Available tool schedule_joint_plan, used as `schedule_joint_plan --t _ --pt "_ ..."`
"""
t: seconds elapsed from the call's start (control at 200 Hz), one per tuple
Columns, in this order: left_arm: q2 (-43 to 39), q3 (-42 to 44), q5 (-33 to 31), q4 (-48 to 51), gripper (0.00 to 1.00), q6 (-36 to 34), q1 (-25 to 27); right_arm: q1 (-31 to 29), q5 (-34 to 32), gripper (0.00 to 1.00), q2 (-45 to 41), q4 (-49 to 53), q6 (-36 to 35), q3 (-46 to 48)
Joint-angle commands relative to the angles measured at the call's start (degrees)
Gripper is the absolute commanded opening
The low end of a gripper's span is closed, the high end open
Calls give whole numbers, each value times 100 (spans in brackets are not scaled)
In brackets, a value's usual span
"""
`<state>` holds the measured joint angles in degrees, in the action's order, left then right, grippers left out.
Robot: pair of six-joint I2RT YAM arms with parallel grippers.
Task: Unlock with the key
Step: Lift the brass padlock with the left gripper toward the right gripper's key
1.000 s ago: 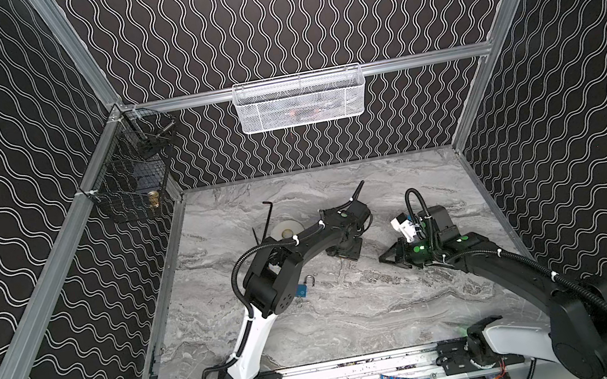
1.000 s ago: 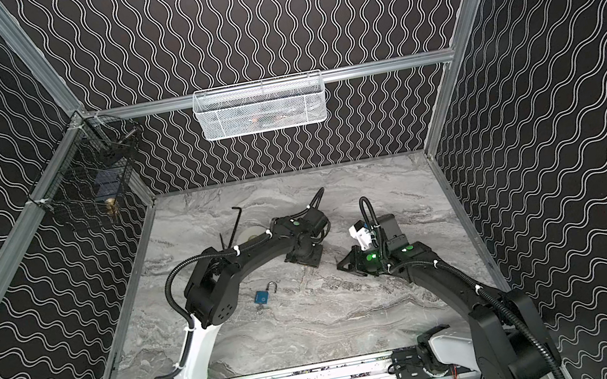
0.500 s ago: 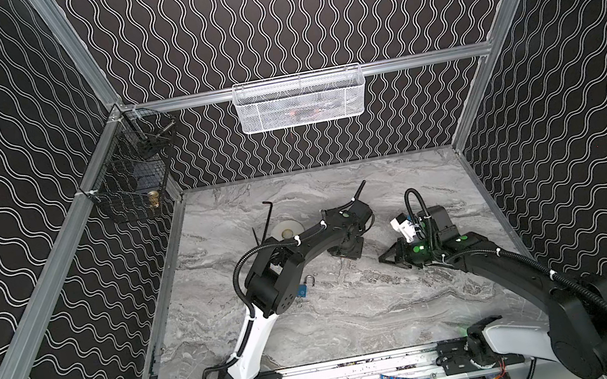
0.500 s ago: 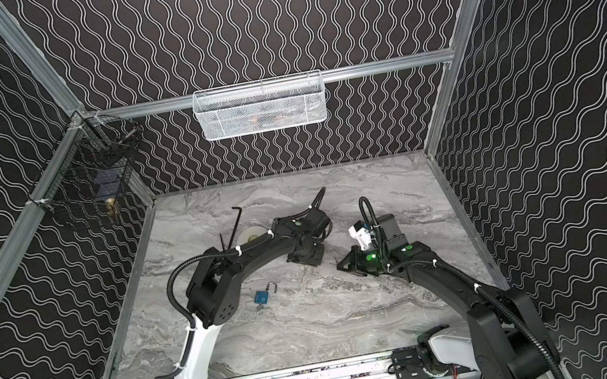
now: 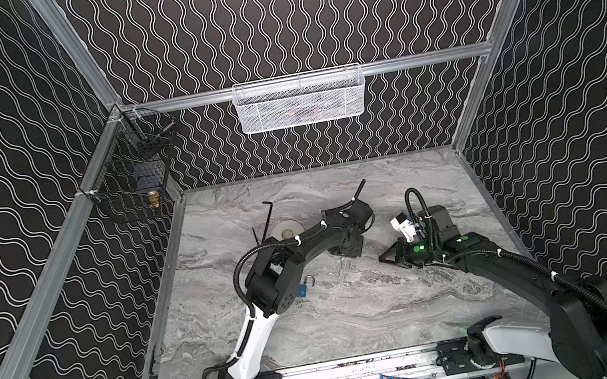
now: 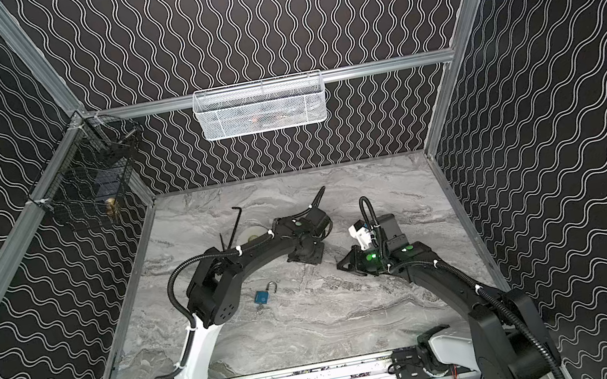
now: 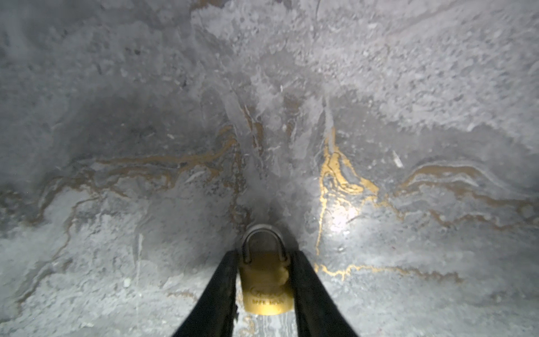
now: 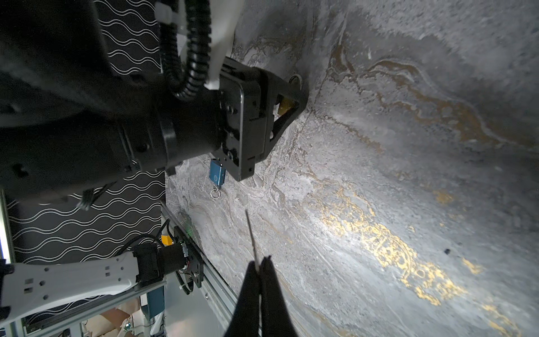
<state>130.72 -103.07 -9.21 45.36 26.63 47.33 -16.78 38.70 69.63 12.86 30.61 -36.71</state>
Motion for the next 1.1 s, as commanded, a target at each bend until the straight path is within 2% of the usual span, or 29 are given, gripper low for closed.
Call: schedule_joint_plan --t 0.0,0.405,0.726,1.091 --pt "97 103 -38 601 37 6 -12 7 41 0 -4 -117 -49 -11" --pt "52 182 64 667 36 168 -3 5 6 0 1 -152 -17 -3" --pt "-45 204 148 597 30 309 -4 5 30 0 8 -170 -7 -1" --pt "-642 510 233 325 26 657 -22 8 -27 0 -1 23 -137 -95"
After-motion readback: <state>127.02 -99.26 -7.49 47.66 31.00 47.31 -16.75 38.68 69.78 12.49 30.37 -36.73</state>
